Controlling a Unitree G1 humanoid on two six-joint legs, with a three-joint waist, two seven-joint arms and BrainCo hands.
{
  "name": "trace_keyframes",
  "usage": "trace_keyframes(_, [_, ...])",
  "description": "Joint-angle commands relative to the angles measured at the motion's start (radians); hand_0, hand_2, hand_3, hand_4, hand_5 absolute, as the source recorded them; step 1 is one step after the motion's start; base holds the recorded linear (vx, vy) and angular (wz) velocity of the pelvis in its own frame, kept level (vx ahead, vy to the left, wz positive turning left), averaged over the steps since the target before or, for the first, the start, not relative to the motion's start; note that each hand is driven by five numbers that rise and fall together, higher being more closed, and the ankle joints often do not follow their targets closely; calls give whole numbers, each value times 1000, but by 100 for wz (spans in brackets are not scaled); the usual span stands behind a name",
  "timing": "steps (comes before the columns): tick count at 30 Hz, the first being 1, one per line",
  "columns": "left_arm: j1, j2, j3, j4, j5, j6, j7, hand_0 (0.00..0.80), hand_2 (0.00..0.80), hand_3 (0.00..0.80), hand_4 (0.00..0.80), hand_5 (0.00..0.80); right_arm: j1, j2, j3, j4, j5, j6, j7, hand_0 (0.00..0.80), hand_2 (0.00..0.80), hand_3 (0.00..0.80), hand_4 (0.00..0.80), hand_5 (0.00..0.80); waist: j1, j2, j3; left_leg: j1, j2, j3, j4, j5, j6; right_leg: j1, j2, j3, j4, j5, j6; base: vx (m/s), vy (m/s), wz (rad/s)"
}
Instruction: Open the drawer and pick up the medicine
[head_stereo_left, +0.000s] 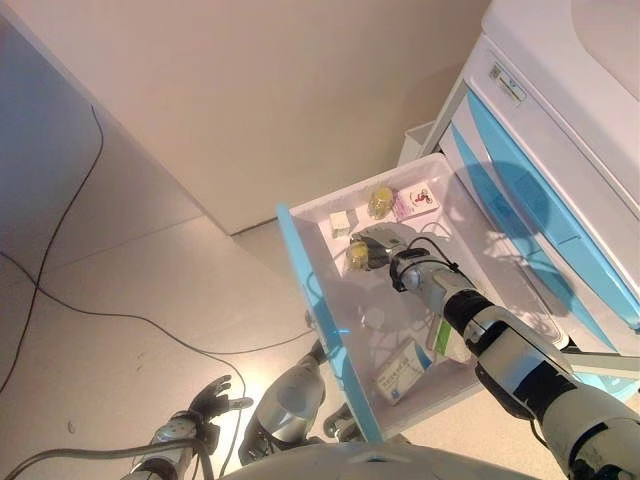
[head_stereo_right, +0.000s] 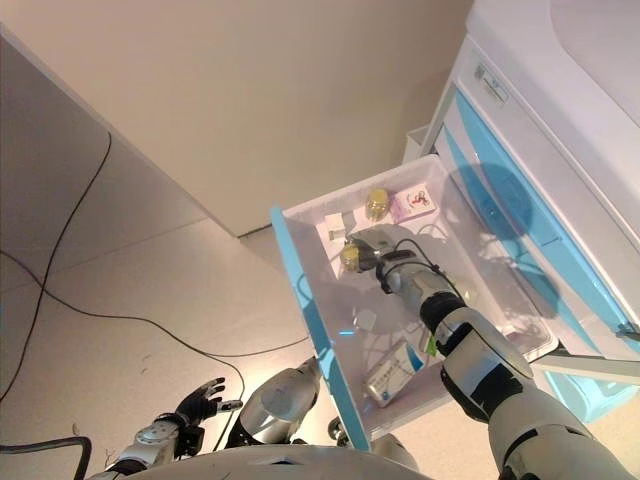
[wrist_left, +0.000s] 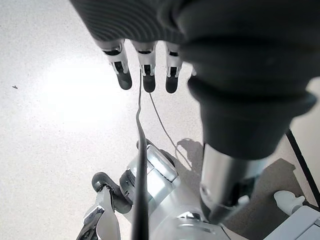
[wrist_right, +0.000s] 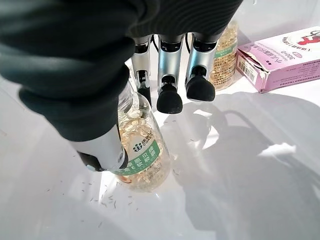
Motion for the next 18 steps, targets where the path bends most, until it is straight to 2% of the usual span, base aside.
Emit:
trace_keyframes(1, [28, 42, -5, 7, -7, -26, -3, 0, 0, 0, 0, 0, -30, 24, 36, -74, 7, -21, -36, 800, 800, 800, 800, 800, 9, -26, 6, 5, -43, 31, -8, -95, 39, -5, -80, 80, 34, 61, 109, -18, -31, -2])
trace_keyframes(5, [38, 48, 21, 7, 23, -8, 1, 0, 0, 0, 0, 0, -21, -3, 40, -173, 27, -22, 33, 800, 800, 800, 800, 800, -8, -41, -6, 6, -41, 40, -4, -80, 44, -2, -79, 82, 9, 107, 118, -67, 22, -9])
trace_keyframes(8, [48, 54, 48, 5, 39, 13, 9, 0, 0, 0, 0, 0, 3, -46, 42, -302, 104, 7, 189, 800, 800, 800, 800, 800, -28, -65, -20, 22, -36, 53, -9, -87, 46, 7, -72, 104, -8, 122, 123, -11, -39, -21])
trace_keyframes(10, [52, 67, 79, 6, 51, 36, 10, 0, 0, 0, 0, 0, 41, -108, 47, -453, 186, 34, 345, 800, 800, 800, 800, 800, -59, -89, -37, 43, -25, 75, -15, -93, 47, 16, -65, 130, -27, 139, 126, -3, -46, -40])
trace_keyframes(13, [50, 81, 102, 13, 56, 60, 14, 0, 0, 0, 0, 0, 70, -215, 38, -642, 390, 96, 540, 800, 800, 800, 800, 800, -105, -113, -74, 66, -14, 105, -24, -97, 47, 25, -57, 160, -54, 160, 128, 17, -18, -52])
trace_keyframes(16, [40, 89, 113, 29, 73, 74, 16, 0, 0, 0, 0, 0, 62, -311, -5, -768, 568, 123, 707, 800, 800, 800, 800, 800, -147, -126, -114, 96, -5, 146, -36, -102, 46, 34, -45, 195, -77, 176, 126, 29, -1, -52])
trace_keyframes(18, [34, 91, 112, 36, 81, 84, 21, 0, 0, 0, 0, 0, 35, -361, -28, -827, 684, 129, 776, 800, 800, 800, 800, 800, -169, -131, -137, 110, -2, 169, -40, -105, 45, 38, -40, 213, -86, 180, 123, 17, 10, -48])
